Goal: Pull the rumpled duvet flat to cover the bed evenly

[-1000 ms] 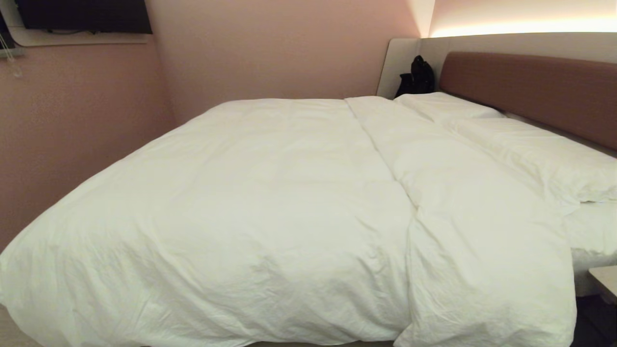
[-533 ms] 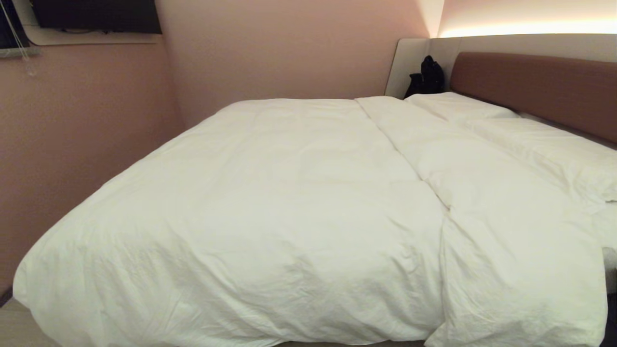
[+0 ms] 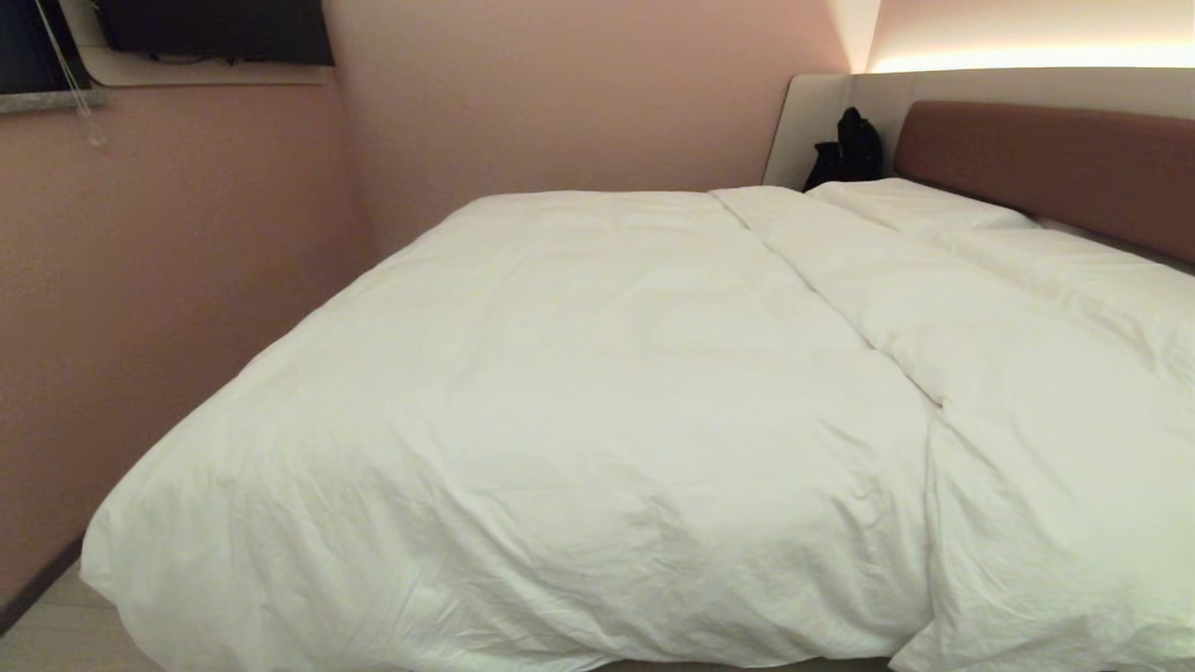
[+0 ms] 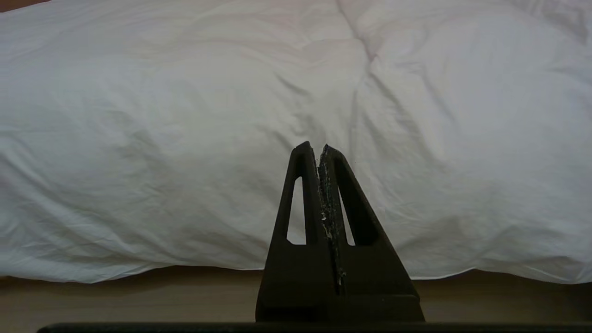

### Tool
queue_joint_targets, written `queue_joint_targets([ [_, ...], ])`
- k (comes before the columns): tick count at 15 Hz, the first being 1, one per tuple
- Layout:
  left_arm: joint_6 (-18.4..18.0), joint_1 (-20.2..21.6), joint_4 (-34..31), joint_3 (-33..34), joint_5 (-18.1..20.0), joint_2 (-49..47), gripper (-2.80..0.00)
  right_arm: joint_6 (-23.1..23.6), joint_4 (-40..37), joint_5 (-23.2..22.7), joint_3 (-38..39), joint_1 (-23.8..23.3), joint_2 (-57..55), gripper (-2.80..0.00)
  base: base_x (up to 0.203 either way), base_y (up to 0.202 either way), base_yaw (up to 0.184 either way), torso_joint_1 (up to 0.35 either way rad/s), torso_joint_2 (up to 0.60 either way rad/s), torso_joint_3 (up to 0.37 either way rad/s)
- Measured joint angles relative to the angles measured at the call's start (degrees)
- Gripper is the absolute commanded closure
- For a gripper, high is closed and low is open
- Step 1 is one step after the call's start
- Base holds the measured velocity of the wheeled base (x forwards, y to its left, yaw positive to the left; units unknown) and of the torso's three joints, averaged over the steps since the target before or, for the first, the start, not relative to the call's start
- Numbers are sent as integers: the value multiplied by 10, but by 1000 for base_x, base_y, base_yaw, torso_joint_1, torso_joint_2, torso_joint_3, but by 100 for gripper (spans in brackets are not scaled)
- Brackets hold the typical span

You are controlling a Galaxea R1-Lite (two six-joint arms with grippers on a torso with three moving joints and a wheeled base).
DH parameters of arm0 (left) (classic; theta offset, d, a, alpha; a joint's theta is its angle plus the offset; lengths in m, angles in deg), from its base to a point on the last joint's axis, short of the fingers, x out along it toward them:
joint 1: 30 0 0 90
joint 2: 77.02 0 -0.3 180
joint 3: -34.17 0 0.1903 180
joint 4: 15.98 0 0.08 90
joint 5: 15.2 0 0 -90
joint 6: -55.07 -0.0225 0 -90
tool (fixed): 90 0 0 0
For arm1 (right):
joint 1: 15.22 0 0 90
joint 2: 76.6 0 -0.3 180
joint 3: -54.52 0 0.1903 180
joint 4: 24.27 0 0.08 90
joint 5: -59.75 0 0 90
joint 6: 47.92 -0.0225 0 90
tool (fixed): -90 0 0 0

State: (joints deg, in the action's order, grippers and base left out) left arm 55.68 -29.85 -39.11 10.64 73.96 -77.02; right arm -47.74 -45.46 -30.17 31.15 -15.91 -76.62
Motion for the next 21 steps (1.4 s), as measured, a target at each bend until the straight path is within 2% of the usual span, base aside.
queue_joint_targets([
  [21,0,0,0,0,0,0,0,0,0,0,0,0,0,0,0,195,-1,2,3,3],
])
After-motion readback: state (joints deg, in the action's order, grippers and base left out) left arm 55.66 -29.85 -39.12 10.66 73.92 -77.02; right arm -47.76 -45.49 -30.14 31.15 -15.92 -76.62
